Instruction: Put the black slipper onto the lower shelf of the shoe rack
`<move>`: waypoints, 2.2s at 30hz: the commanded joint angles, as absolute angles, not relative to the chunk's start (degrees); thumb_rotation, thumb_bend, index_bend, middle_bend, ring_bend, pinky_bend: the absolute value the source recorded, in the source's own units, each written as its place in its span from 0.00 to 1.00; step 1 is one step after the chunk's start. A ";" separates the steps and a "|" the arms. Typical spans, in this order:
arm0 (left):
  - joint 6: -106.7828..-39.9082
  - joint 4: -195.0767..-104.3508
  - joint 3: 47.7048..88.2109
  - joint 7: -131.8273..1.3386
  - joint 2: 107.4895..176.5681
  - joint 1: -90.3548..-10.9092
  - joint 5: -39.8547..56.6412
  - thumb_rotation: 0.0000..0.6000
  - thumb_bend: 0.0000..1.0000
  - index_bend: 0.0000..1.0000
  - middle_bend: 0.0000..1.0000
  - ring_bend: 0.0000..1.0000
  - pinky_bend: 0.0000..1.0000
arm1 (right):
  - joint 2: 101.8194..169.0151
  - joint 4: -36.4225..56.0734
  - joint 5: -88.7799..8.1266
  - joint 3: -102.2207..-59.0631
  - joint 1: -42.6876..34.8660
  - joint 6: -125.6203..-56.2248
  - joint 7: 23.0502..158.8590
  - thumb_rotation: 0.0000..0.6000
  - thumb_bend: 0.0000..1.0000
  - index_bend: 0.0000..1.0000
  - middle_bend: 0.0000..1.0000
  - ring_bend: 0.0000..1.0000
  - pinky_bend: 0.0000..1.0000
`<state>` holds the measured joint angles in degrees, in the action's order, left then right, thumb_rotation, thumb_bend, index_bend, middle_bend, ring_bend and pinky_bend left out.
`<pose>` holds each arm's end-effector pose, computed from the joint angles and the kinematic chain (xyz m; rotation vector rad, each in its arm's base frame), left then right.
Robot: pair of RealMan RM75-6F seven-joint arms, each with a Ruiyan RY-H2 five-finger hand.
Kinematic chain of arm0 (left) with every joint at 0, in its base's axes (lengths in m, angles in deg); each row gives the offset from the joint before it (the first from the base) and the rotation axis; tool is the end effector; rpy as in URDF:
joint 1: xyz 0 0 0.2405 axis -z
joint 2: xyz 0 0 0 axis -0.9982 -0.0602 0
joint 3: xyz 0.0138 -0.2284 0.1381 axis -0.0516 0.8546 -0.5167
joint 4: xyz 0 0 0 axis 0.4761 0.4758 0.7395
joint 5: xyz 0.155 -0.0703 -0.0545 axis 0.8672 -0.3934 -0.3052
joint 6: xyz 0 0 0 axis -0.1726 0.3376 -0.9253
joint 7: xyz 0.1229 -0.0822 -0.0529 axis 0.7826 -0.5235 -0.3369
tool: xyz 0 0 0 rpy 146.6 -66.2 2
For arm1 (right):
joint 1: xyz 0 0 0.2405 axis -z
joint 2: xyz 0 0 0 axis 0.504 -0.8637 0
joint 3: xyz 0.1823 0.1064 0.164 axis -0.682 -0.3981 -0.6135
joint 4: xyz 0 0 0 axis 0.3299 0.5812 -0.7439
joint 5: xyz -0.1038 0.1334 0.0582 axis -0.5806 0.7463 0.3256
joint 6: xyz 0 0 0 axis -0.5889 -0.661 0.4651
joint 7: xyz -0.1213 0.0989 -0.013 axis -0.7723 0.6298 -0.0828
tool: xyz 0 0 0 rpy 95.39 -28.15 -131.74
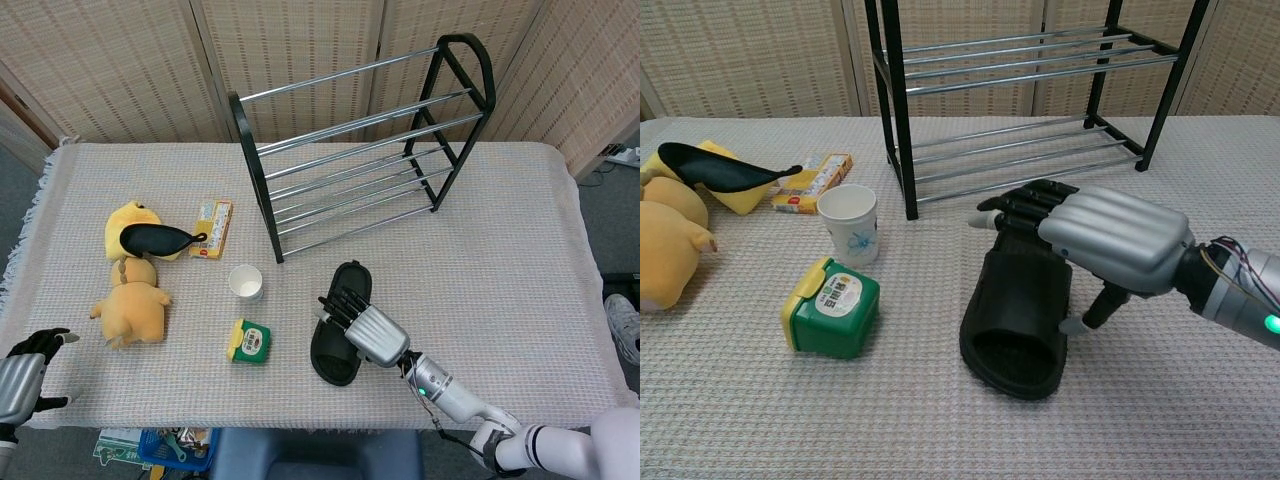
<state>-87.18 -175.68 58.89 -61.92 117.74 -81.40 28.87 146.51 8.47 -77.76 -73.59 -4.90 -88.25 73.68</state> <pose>-0.3169 0.1781 0.1905 -1.4423 -1.0316 -0.7159 -0.1484 -0.2874 -0.0264 2.1825 -0.4466 1.0652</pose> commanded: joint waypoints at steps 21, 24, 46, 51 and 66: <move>-85.99 -175.76 58.68 -61.61 118.17 -80.92 28.96 1.00 0.15 0.28 0.22 0.18 0.26 | 134.22 0.56 -63.29 -75.47 -8.81 -75.84 78.50 1.00 0.60 0.00 0.24 0.00 0.00; -86.05 -175.93 58.69 -61.45 118.09 -80.95 28.90 1.00 0.15 0.28 0.22 0.18 0.26 | 134.41 1.02 -63.20 -74.74 -9.18 -75.00 79.03 1.00 0.64 0.00 0.26 0.00 0.00; -86.39 -176.47 58.16 -61.10 118.02 -81.42 29.13 1.00 0.15 0.28 0.22 0.18 0.26 | 138.53 5.90 -63.45 -72.15 -9.98 -75.71 82.19 1.00 0.70 0.00 0.30 0.00 0.00; -86.28 -176.25 58.21 -61.32 118.19 -81.30 29.31 1.00 0.15 0.28 0.22 0.18 0.26 | 137.49 4.57 -62.69 -71.45 -8.70 -77.07 80.54 1.00 0.70 0.00 0.32 0.00 0.00; -85.69 -175.74 58.29 -61.75 118.60 -80.77 29.73 1.00 0.15 0.28 0.22 0.18 0.26 | 129.06 -7.39 -60.29 -69.35 -3.37 -82.93 73.48 1.00 0.18 0.00 0.22 0.00 0.00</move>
